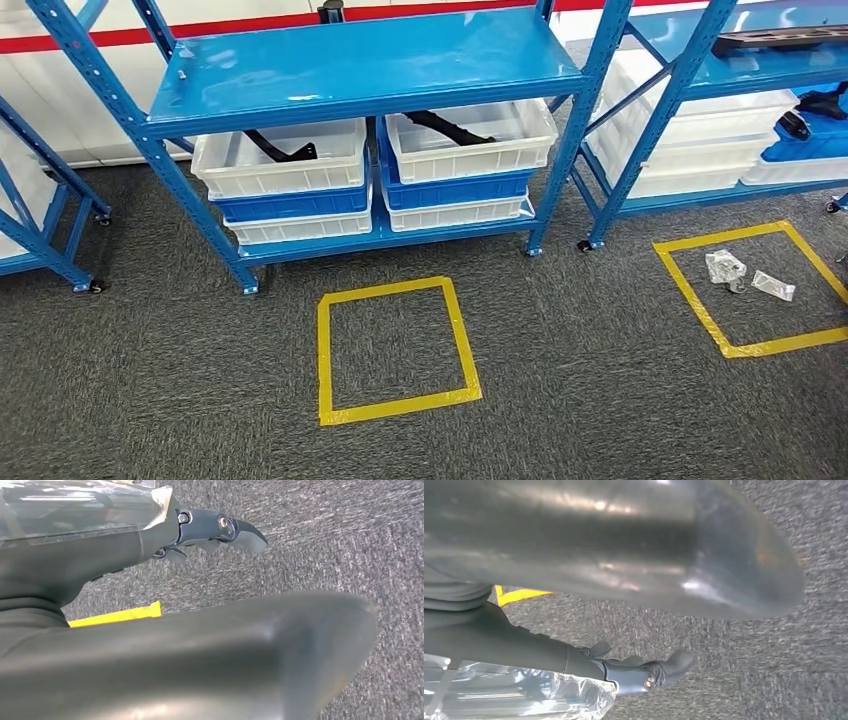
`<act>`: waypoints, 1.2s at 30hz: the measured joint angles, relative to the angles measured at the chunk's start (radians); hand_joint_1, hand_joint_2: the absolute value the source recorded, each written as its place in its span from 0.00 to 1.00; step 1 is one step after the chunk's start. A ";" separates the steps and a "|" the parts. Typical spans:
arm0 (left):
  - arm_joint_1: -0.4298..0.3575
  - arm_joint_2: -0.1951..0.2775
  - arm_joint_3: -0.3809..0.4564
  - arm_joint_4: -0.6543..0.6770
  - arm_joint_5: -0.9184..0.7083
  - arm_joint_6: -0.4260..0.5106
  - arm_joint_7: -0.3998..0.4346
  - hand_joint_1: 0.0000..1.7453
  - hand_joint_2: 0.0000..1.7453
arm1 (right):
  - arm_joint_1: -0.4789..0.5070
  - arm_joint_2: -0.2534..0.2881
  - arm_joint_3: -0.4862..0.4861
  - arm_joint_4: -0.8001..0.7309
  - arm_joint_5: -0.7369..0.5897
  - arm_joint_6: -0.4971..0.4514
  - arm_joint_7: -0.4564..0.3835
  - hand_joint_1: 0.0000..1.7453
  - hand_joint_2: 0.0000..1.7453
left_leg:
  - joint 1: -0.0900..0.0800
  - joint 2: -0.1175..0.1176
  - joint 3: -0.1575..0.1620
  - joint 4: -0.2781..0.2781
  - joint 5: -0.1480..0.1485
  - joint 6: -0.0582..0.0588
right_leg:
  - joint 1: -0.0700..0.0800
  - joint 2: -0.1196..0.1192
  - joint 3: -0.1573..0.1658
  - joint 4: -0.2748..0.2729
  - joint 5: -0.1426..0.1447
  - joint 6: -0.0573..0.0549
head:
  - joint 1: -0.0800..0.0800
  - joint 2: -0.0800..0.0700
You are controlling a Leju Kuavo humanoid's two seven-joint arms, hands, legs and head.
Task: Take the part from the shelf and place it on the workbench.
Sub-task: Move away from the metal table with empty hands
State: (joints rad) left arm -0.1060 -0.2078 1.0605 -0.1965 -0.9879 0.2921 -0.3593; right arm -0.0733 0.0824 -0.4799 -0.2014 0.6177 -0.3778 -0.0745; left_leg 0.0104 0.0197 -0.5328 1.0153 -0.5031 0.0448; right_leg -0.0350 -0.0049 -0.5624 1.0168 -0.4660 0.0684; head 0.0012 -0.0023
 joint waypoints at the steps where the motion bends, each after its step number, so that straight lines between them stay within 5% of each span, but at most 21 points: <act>1: 0.000 0.001 0.000 0.000 -0.002 -0.001 0.000 0.00 0.00 | 0.000 0.001 0.000 0.000 0.000 0.000 0.000 0.00 0.00 | 0.001 0.000 0.001 -0.002 0.002 0.007 | -0.002 0.000 0.001 -0.003 0.000 0.000 | 0.000 0.000; 3: -0.002 0.002 -0.001 0.000 -0.007 -0.006 0.002 0.00 0.00 | -0.002 0.004 0.000 0.000 0.001 -0.001 0.000 0.00 0.00 | -0.001 0.000 0.018 -0.034 0.004 0.012 | -0.004 0.000 0.015 -0.028 0.001 0.001 | -0.002 0.000; 6: 0.000 0.000 -0.003 0.000 -0.013 -0.012 0.002 0.00 0.00 | -0.003 0.004 0.000 -0.002 0.003 -0.003 -0.001 0.00 0.00 | 0.008 -0.001 0.097 -0.155 0.036 0.016 | 0.004 0.001 0.022 -0.020 0.005 0.000 | -0.004 0.000; 9: 0.001 -0.003 -0.003 0.000 -0.015 -0.013 0.006 0.00 0.00 | 0.002 0.001 0.000 -0.002 0.004 -0.003 -0.001 0.00 0.00 | 0.030 0.004 0.136 -0.190 0.038 -0.003 | -0.003 0.006 -0.085 0.151 -0.041 0.003 | 0.001 0.000; 11: 0.005 -0.006 -0.003 0.001 -0.015 -0.012 0.009 0.00 0.00 | 0.009 -0.005 0.000 -0.002 0.006 -0.003 0.000 0.00 0.00 | 0.050 0.003 0.155 -0.188 0.018 -0.032 | -0.019 0.006 -0.127 0.189 -0.033 0.029 | 0.001 0.000; 14: 0.011 -0.003 -0.003 0.002 -0.014 -0.011 0.010 0.00 0.00 | 0.012 -0.003 0.000 0.000 0.010 -0.003 0.000 0.00 0.00 | 0.085 0.000 0.182 -0.157 -0.036 -0.087 | -0.054 -0.007 -0.069 0.042 0.045 0.094 | 0.011 0.000; 15: 0.011 0.000 -0.003 0.002 -0.013 -0.010 0.011 0.00 0.00 | 0.011 -0.001 0.000 0.001 0.011 -0.003 0.000 0.00 0.00 | 0.092 0.001 0.186 -0.139 -0.060 -0.105 | -0.060 -0.010 -0.053 0.018 0.048 0.094 | 0.018 0.000; 16: 0.010 0.002 -0.003 0.002 -0.012 -0.009 0.011 0.00 0.00 | 0.011 0.002 0.000 0.002 0.011 -0.003 0.001 0.00 0.00 | 0.094 0.002 0.190 -0.124 -0.082 -0.119 | -0.063 -0.013 -0.047 0.019 0.035 0.080 | 0.020 0.000; 18: 0.004 0.002 -0.003 0.002 -0.010 -0.008 0.011 0.00 0.00 | 0.010 0.000 -0.001 0.002 0.011 -0.004 0.002 0.00 0.00 | 0.095 0.005 0.206 -0.115 -0.109 -0.137 | -0.056 -0.009 -0.036 0.047 -0.010 0.028 | 0.008 0.000; 20: -0.007 -0.001 -0.003 0.002 -0.008 -0.009 0.011 0.00 0.00 | 0.008 -0.001 -0.001 0.000 0.012 -0.004 0.002 0.00 0.00 | 0.094 0.005 0.215 -0.093 -0.127 -0.141 | -0.045 -0.007 -0.009 0.047 -0.040 -0.002 | -0.008 0.000; 22: -0.013 -0.004 -0.003 0.002 -0.008 -0.009 0.010 0.00 0.00 | 0.005 -0.001 -0.001 -0.003 0.012 -0.005 0.001 0.00 0.00 | 0.082 0.001 0.142 0.036 -0.161 -0.124 | -0.031 -0.005 0.018 0.036 -0.060 -0.020 | -0.019 0.000; 24: -0.009 -0.004 -0.003 0.002 -0.008 -0.010 0.011 0.00 0.00 | 0.003 -0.001 -0.001 -0.003 0.012 -0.005 0.001 0.00 0.00 | 0.059 -0.003 -0.008 0.228 -0.194 -0.096 | -0.014 -0.001 0.043 0.025 -0.077 -0.034 | -0.026 0.000; 25: -0.002 -0.004 -0.003 0.002 -0.007 -0.010 0.011 0.00 0.00 | 0.005 -0.001 -0.001 -0.003 0.012 -0.005 0.001 0.00 0.00 | 0.047 -0.005 -0.076 0.292 -0.188 -0.080 | -0.005 0.004 0.059 0.016 -0.085 -0.040 | -0.028 0.000; 27: 0.012 -0.004 -0.002 0.003 -0.007 -0.009 0.013 0.00 0.00 | 0.012 0.000 -0.001 -0.003 0.013 -0.005 0.001 0.00 0.00 | 0.021 -0.012 -0.155 0.290 -0.102 -0.039 | 0.012 0.014 0.102 -0.004 -0.099 -0.049 | -0.029 0.000; 29: 0.018 -0.002 -0.002 0.003 -0.006 -0.005 0.015 0.00 0.00 | 0.016 0.002 -0.002 -0.002 0.015 -0.004 0.001 0.00 0.00 | -0.010 -0.030 -0.162 0.152 0.044 0.015 | 0.023 0.025 0.144 -0.025 -0.111 -0.055 | -0.029 0.000; 31: 0.019 0.000 -0.002 0.003 -0.002 0.002 0.017 0.00 0.00 | 0.008 0.005 -0.003 -0.002 0.017 -0.004 0.000 0.00 0.00 | -0.038 -0.052 -0.146 0.039 0.128 0.050 | 0.036 0.041 0.179 -0.042 -0.130 -0.056 | -0.025 0.000; 33: 0.014 0.000 0.000 0.004 0.004 0.005 0.019 0.00 0.00 | -0.001 0.003 -0.004 -0.003 0.020 -0.004 0.000 0.00 0.00 | -0.049 -0.056 -0.131 0.012 0.124 0.044 | 0.046 0.053 0.203 -0.057 -0.151 -0.055 | -0.023 0.000; 34: 0.010 0.000 0.000 0.003 0.006 0.004 0.018 0.00 0.00 | -0.001 0.003 -0.004 -0.004 0.020 -0.003 -0.001 0.00 0.00 | -0.046 -0.052 -0.122 0.008 0.115 0.035 | 0.044 0.052 0.213 -0.061 -0.158 -0.054 | -0.024 0.000; 36: 0.005 -0.003 0.000 0.003 0.006 0.002 0.016 0.00 0.00 | 0.000 -0.001 -0.005 -0.004 0.020 -0.003 -0.001 0.00 0.00 | -0.041 -0.050 -0.105 -0.001 0.105 0.036 | 0.044 0.038 0.207 -0.028 -0.179 -0.049 | -0.021 0.000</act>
State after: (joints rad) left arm -0.1014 -0.2112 1.0609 -0.1932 -0.9815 0.2946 -0.3434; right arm -0.0733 0.0818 -0.4848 -0.2055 0.6379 -0.3811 -0.0754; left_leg -0.0309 -0.0300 -0.6378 1.0142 -0.3982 0.0812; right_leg 0.0088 0.0329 -0.3557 0.9892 -0.6447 0.0190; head -0.0198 -0.0023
